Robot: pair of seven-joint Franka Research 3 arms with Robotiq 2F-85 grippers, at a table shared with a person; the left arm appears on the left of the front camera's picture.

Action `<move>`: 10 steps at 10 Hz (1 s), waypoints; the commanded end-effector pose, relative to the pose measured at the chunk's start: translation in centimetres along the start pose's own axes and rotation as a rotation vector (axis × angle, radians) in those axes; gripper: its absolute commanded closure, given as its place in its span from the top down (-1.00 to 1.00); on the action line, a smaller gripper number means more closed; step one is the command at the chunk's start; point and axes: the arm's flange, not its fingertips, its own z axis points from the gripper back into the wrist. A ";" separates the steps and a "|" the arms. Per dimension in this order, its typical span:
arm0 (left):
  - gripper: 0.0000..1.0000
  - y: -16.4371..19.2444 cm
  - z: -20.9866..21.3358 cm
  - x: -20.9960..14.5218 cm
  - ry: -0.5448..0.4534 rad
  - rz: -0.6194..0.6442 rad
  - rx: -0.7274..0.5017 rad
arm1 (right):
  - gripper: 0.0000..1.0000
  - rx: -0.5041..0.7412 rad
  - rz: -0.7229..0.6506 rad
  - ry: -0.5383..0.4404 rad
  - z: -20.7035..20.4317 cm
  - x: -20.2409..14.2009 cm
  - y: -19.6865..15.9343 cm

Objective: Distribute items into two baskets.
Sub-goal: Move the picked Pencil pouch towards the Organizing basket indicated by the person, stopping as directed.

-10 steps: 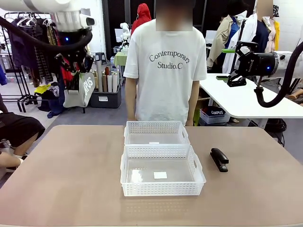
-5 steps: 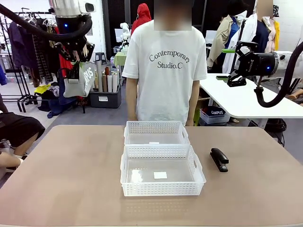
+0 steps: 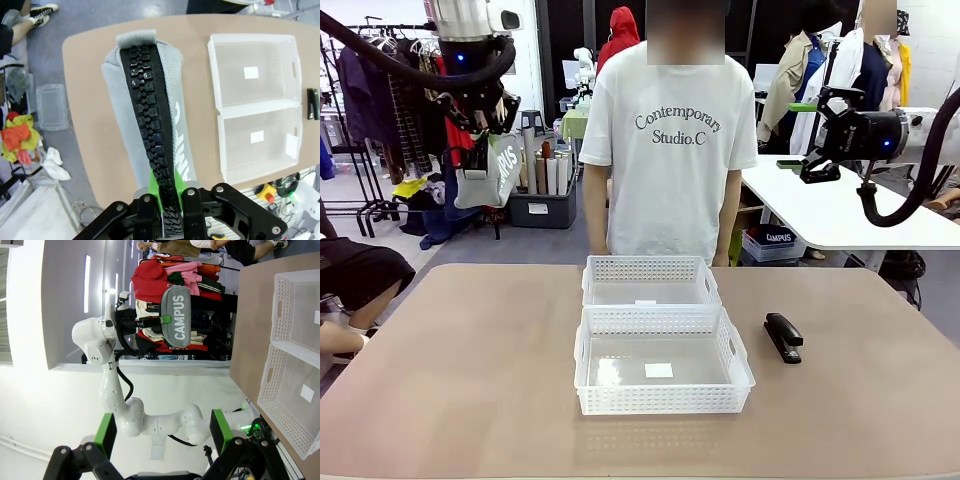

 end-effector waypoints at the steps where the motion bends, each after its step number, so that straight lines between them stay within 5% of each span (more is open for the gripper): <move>1: -1.00 0.1 0.2 -0.3 -0.003 0.002 0.004 | 1.00 0.000 0.003 -0.001 0.0 0.0 0.2; 10: -1.00 0.1 0.2 -0.3 -0.003 0.002 0.004 | 1.00 0.000 0.003 -0.001 0.0 0.0 0.2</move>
